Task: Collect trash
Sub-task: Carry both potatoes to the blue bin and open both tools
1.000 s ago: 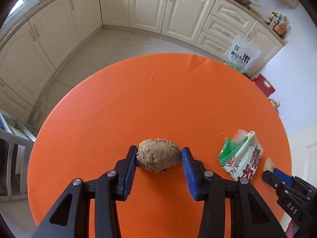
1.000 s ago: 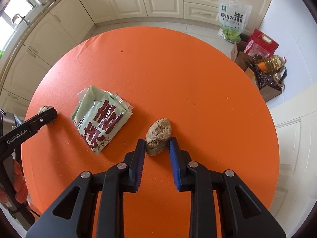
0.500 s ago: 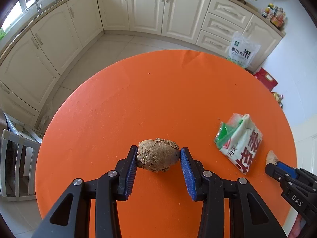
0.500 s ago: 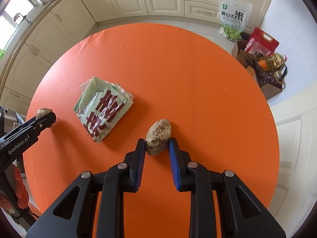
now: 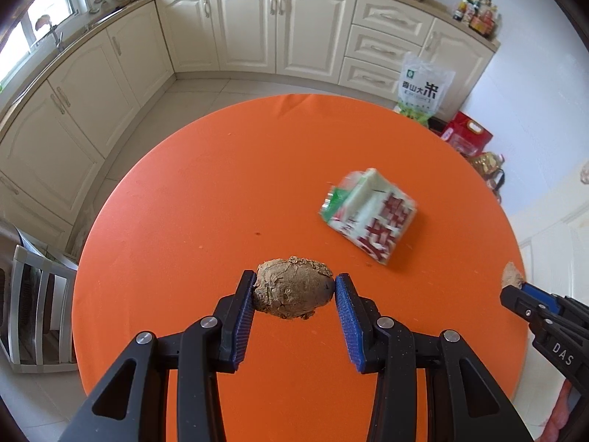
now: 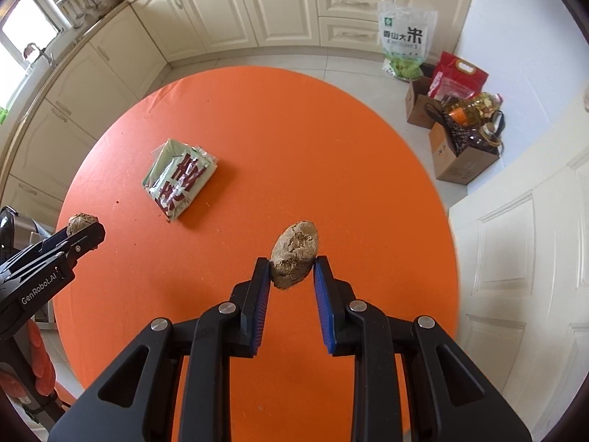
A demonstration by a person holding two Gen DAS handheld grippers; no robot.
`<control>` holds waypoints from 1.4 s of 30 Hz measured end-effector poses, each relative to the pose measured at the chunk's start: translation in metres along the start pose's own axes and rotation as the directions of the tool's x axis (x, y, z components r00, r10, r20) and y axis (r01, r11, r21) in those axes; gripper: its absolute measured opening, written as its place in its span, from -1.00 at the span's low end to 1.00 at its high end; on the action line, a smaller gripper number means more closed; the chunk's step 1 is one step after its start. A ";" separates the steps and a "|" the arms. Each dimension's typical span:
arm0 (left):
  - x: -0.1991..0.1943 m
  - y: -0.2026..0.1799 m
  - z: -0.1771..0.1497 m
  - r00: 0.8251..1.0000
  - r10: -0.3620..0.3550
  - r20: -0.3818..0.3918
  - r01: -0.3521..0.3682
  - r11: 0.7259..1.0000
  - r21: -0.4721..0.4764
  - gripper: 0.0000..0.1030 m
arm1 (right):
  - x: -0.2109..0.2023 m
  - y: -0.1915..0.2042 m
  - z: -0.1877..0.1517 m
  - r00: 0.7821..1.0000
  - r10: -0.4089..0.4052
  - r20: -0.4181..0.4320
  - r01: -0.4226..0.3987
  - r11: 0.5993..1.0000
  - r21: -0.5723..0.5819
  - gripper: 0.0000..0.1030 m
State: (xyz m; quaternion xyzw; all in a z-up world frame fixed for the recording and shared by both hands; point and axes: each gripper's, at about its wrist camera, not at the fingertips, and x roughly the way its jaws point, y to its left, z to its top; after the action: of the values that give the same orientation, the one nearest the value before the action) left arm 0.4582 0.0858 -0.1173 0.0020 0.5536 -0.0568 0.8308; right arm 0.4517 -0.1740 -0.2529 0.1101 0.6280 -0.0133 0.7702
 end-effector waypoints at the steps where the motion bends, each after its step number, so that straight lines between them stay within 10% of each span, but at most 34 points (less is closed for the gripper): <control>1: -0.006 -0.007 -0.004 1.000 -0.002 0.006 0.002 1.000 0.011 -0.25 | -0.007 -0.006 -0.005 1.000 -0.004 0.008 0.004 1.000 0.010 -0.53; 17: -0.082 -0.132 -0.083 0.992 -0.112 0.052 0.096 0.964 0.247 -0.25 | -0.101 -0.134 -0.105 0.992 -0.096 0.077 0.078 0.975 0.206 -0.53; 27: -0.085 -0.239 -0.126 0.977 -0.208 -0.042 0.204 0.869 0.450 -0.24 | -0.128 -0.225 -0.177 0.986 -0.150 0.072 0.113 0.921 0.374 -0.53; 42: -0.030 -0.382 -0.155 0.977 -0.157 -0.142 0.211 0.736 0.643 -0.23 | -0.110 -0.312 -0.233 0.988 -0.151 0.012 0.124 0.854 0.505 -0.53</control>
State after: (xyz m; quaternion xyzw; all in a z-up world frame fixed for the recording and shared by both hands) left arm 0.2677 -0.2809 -0.1267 0.2398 0.5280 -0.3286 0.7455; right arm 0.1543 -0.4482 -0.2370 0.2612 0.5891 -0.2341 0.7279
